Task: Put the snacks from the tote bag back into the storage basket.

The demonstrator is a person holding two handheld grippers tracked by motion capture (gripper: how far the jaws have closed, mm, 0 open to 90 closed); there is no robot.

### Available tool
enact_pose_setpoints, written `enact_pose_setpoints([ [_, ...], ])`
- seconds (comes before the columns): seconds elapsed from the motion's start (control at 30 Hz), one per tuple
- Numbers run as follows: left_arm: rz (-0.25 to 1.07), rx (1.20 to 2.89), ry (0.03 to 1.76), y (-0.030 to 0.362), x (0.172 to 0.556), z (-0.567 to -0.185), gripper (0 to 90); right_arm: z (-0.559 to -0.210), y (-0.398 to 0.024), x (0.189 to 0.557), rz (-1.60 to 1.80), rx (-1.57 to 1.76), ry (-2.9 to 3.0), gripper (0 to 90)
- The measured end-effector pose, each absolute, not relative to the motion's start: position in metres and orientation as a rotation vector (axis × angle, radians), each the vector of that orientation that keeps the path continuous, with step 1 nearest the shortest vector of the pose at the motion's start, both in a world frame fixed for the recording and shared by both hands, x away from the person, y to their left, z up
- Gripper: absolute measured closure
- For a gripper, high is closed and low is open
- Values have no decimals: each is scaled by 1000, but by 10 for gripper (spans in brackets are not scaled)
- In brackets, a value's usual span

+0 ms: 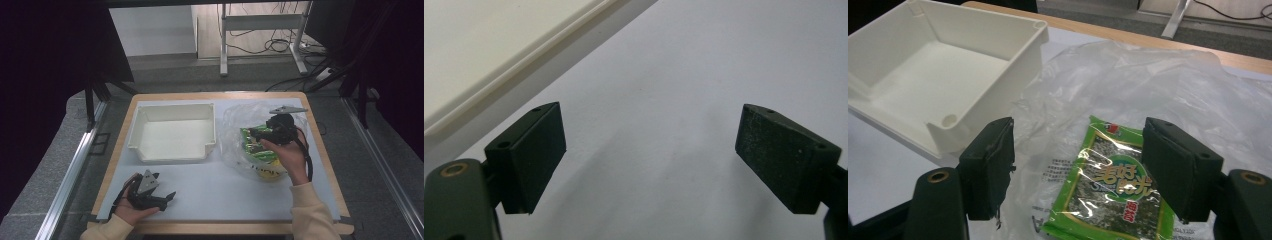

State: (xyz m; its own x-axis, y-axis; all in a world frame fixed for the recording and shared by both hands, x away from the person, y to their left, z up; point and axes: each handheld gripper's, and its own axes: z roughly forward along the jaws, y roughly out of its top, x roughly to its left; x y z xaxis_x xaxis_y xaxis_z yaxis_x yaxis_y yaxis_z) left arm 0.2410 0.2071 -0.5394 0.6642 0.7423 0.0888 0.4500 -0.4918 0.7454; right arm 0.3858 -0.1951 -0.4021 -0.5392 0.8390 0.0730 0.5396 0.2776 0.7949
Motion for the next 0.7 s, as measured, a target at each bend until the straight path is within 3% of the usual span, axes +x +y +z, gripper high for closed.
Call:
enact_pose_setpoints([
  [0.7, 520, 2165, 918, 207, 241, -540, 126, -418, -225, 411, 1075, 1381, 2137, 321],
])
